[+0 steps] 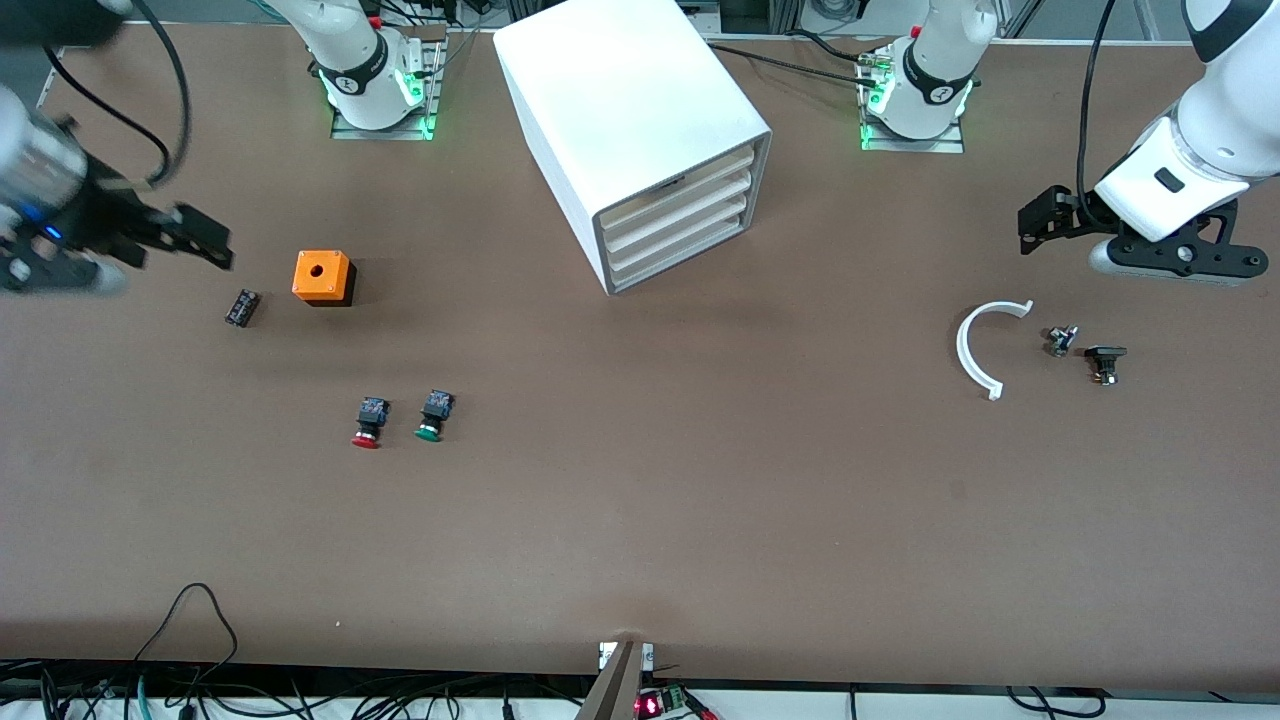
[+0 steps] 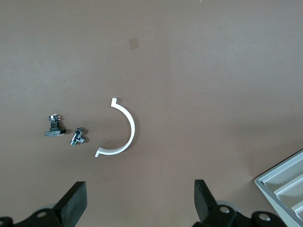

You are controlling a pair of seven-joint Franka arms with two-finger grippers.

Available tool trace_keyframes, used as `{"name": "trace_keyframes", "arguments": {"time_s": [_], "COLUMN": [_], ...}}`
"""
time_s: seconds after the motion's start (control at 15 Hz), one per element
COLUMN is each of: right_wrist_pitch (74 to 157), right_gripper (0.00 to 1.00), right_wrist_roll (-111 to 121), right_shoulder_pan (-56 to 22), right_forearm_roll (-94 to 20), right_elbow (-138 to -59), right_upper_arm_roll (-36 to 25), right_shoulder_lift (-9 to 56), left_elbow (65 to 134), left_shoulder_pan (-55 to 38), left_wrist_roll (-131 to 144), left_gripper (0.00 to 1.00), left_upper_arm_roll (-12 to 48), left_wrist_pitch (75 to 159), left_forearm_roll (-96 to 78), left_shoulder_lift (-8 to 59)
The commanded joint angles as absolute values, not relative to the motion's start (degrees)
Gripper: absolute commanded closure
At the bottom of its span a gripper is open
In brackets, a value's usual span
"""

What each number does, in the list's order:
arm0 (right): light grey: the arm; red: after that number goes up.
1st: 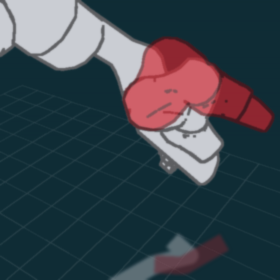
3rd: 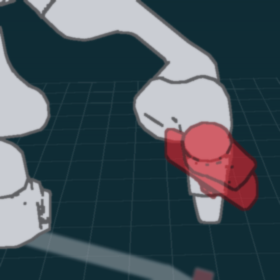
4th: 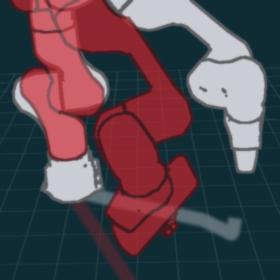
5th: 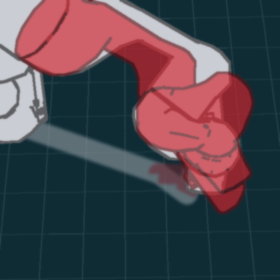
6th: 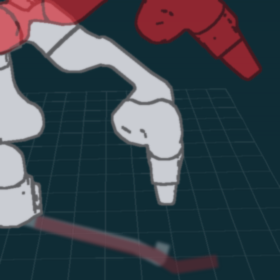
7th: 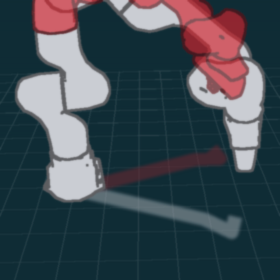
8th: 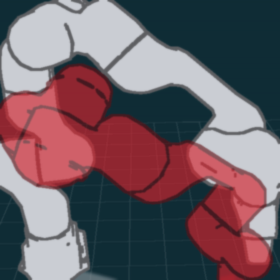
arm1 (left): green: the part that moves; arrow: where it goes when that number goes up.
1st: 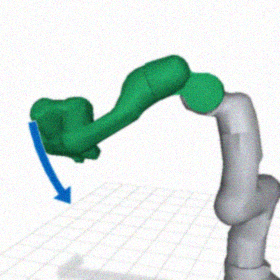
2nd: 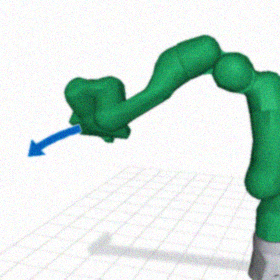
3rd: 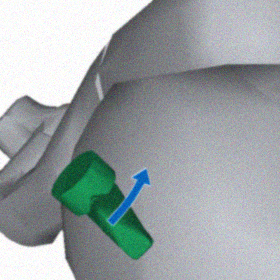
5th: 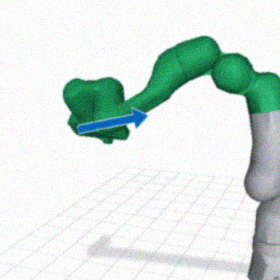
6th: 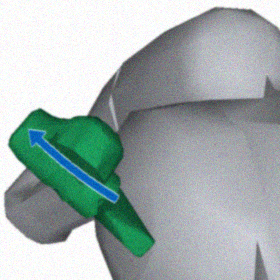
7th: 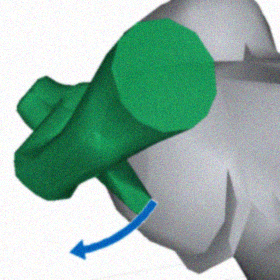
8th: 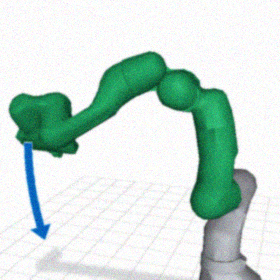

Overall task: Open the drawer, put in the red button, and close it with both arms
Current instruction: 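Reach the right gripper to the red button while the left gripper reaches the drawer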

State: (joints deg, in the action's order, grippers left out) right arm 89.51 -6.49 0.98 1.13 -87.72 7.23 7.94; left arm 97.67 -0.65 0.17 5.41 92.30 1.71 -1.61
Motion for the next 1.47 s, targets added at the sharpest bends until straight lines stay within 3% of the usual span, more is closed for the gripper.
{"name": "trace_keyframes", "arguments": {"time_s": [0.0,0.2,1.0,1.4], "right_wrist_pitch": [91.0,97.6,115.1,120.7], "right_gripper": [0.00,0.00,0.00,0.00], "right_wrist_roll": [-7.6,-7.6,-9.7,-11.6], "right_shoulder_pan": [-0.5,-0.6,1.1,0.7], "right_forearm_roll": [1.2,1.2,1.1,0.9], "right_elbow": [-86.6,-86.8,-88.1,-89.6], "right_upper_arm_roll": [7.1,7.1,6.8,7.0], "right_shoulder_lift": [12.2,18.0,37.4,41.0], "left_elbow": [95.7,95.8,97.7,111.0], "left_shoulder_pan": [-0.5,-1.3,-3.1,-3.1], "left_wrist_roll": [0.3,-0.4,-18.2,-31.7], "left_gripper": [0.00,0.00,0.00,0.01], "left_upper_arm_roll": [6.0,6.4,8.9,12.2], "left_wrist_pitch": [91.1,86.2,85.4,94.2], "left_forearm_roll": [0.8,-9.0,-42.4,-51.7], "left_shoulder_lift": [0.1,1.5,17.5,16.7]}}
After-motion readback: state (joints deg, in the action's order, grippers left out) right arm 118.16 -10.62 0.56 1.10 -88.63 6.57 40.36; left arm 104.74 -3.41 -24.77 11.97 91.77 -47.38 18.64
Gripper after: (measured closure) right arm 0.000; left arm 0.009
